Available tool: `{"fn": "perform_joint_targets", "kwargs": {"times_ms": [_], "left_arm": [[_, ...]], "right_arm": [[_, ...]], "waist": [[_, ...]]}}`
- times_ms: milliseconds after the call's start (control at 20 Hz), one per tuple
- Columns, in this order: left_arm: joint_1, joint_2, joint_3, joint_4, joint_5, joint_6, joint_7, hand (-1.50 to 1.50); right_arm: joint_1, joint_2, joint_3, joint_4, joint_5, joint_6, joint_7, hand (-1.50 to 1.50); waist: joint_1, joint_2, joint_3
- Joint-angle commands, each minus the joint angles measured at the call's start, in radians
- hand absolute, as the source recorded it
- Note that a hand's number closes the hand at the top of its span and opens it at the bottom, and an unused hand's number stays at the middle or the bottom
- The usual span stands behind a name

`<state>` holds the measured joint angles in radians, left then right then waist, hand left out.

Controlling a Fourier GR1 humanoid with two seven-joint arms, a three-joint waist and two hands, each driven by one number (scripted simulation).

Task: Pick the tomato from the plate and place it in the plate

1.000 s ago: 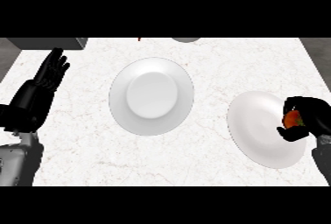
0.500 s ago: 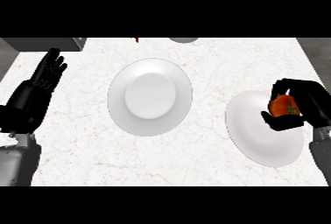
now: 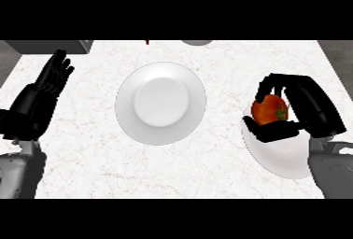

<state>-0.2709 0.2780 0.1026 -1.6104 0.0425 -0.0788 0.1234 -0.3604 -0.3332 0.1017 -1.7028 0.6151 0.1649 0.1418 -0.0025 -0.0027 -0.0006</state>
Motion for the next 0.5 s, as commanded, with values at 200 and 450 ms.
{"fn": "perform_joint_targets", "kwargs": {"times_ms": [200, 450], "left_arm": [[0.018, -0.057, -0.039, 0.036, -0.042, 0.01, -0.066, 0.0], [0.021, 0.014, 0.022, -0.032, 0.009, -0.044, -0.009, 0.0]], "right_arm": [[-0.221, 0.189, 0.107, 0.133, 0.08, 0.0, 0.139, 1.5], [-0.309, 0.328, 0.168, 0.237, 0.099, -0.078, 0.209, 1.5]], "waist": [[0.012, 0.005, 0.0], [0.018, 0.003, 0.0]]}}
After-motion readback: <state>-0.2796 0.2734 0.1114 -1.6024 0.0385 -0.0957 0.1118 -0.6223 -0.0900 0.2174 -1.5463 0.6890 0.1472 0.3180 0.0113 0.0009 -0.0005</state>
